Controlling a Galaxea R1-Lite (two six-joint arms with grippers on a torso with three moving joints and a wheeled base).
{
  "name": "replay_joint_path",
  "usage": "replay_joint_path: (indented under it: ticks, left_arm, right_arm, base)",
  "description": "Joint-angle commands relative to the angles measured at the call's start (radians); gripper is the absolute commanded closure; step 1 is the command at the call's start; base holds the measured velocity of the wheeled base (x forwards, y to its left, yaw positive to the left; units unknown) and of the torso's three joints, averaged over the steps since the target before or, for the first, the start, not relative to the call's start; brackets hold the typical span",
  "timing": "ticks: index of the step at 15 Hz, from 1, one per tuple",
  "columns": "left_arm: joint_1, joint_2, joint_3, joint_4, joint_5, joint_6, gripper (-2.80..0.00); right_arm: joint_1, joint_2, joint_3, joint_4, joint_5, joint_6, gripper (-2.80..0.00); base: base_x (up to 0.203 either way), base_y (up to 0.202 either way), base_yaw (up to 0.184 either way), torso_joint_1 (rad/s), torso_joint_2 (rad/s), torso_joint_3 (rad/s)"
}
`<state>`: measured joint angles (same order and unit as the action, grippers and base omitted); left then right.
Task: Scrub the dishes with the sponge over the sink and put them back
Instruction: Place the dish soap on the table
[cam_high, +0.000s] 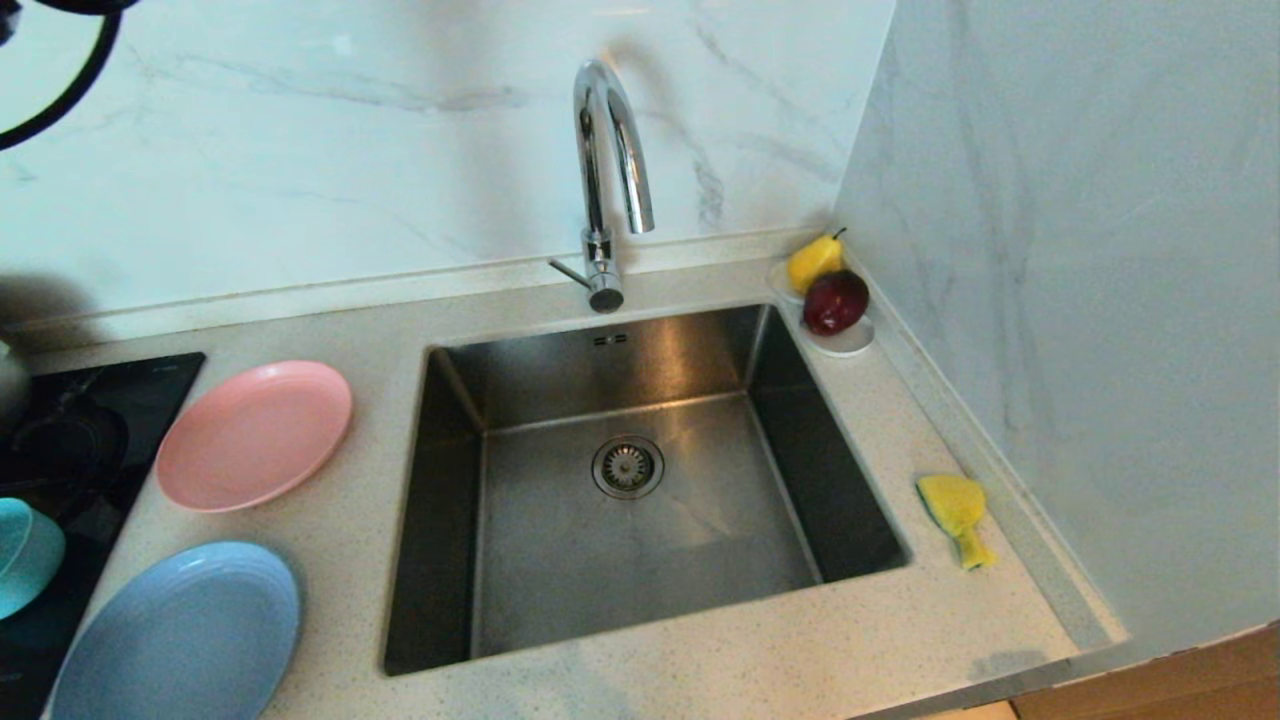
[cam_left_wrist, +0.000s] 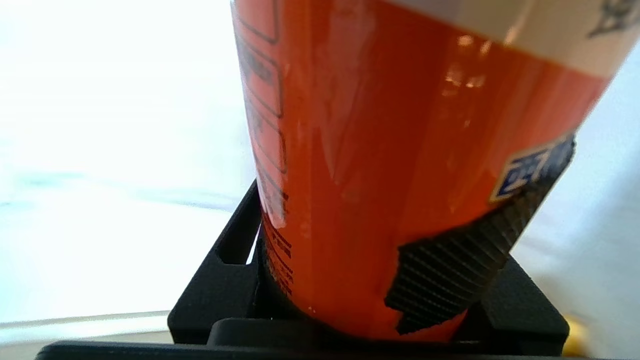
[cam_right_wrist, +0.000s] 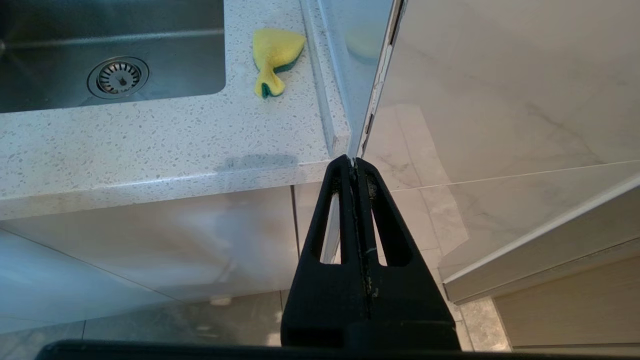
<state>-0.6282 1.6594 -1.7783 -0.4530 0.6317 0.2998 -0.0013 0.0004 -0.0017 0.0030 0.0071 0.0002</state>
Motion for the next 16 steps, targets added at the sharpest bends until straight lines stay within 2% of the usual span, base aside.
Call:
replay_joint_path:
  ticks: [1,4,7,9,13,16]
  left_arm:
    - [0.106,-0.076,0.057,0.001,-0.002,-0.019,0.0]
    - [0.249,-0.142,0.156,0.006,-0.038,-0.059,0.0]
    - [0.408,-0.171,0.258,-0.007,-0.048,-0.151,0.0]
    - [0.508,-0.134,0.342,-0.075,-0.041,-0.216,0.0]
    - [0.573,-0.048,0.554,-0.255,-0.035,-0.245,0.0]
    - [0.581,0.058,0.576,-0.283,-0.024,-0.301,0.0]
  right_arm:
    - [0.0,0.0,0.0,0.0,0.001,0.0,0.0]
    - [0.0,0.0,0.0,0.0,0.001,0.0,0.0]
    - [0.0,0.0,0.0,0.0,0.001,0.0,0.0]
    - [0.001,0.001,0.0,0.0,0.0,0.0,0.0]
    - [0.0,0.0,0.0,0.0,0.001,0.0,0.0]
    - [0.001,0.001,0.0,0.0,0.0,0.0,0.0]
  base:
    - [0.0,0.0,0.0,0.0,0.0,0.0]
    - [0.0,0.0,0.0,0.0,0.0,0.0]
    - [0.0,0.0,0.0,0.0,0.0,0.0]
    - [0.0,0.0,0.0,0.0,0.0,0.0]
    - [0.0,0.0,0.0,0.0,0.0,0.0]
    - [0.0,0.0,0.0,0.0,0.0,0.0]
